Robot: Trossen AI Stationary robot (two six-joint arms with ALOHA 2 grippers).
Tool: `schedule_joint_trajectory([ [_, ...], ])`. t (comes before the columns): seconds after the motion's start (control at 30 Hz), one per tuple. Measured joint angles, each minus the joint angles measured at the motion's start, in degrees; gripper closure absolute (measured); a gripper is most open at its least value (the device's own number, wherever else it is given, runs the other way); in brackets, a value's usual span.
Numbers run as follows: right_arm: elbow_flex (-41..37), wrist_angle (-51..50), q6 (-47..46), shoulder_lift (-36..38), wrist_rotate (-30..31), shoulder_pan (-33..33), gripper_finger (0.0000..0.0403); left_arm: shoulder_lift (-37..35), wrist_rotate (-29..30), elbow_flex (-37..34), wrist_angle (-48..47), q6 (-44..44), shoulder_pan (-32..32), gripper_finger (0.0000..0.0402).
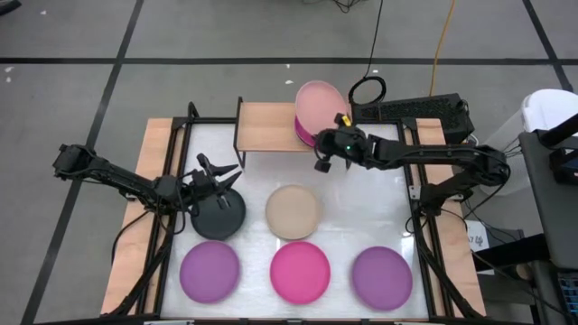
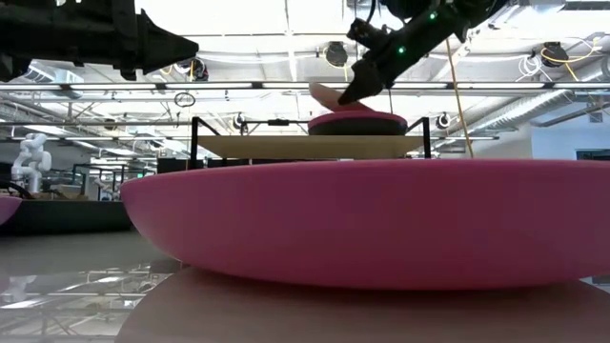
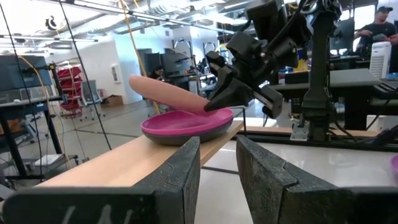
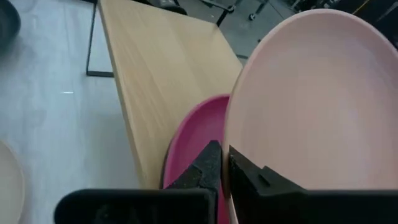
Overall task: Place and stack plates onto a shelf
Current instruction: Stack the light orange plate on top of the pink plate on the shelf, then stack the brown plate on top of the light orange plate on the shelf
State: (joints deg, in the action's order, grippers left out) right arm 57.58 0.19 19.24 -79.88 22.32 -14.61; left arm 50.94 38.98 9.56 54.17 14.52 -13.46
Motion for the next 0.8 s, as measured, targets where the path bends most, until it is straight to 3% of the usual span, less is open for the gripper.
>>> schedule_joint_trajectory([
  [0.27,0.0,-0.7,-0.3,0.0,0.0,0.0,0.0358,0.0,0.0,0.0,0.0,0.1,0.0,0.0291],
  [0.57,0.0,-2.1,-0.3,1.0,0.2,0.7,0.0287,0.0,0.0,0.0,0.0,0.2,0.0,0.0291],
  [0.8,-0.1,-4.5,-0.6,7.7,0.1,6.0,0.0264,0.0,0.0,0.0,-0.1,0.2,0.0,0.0291],
])
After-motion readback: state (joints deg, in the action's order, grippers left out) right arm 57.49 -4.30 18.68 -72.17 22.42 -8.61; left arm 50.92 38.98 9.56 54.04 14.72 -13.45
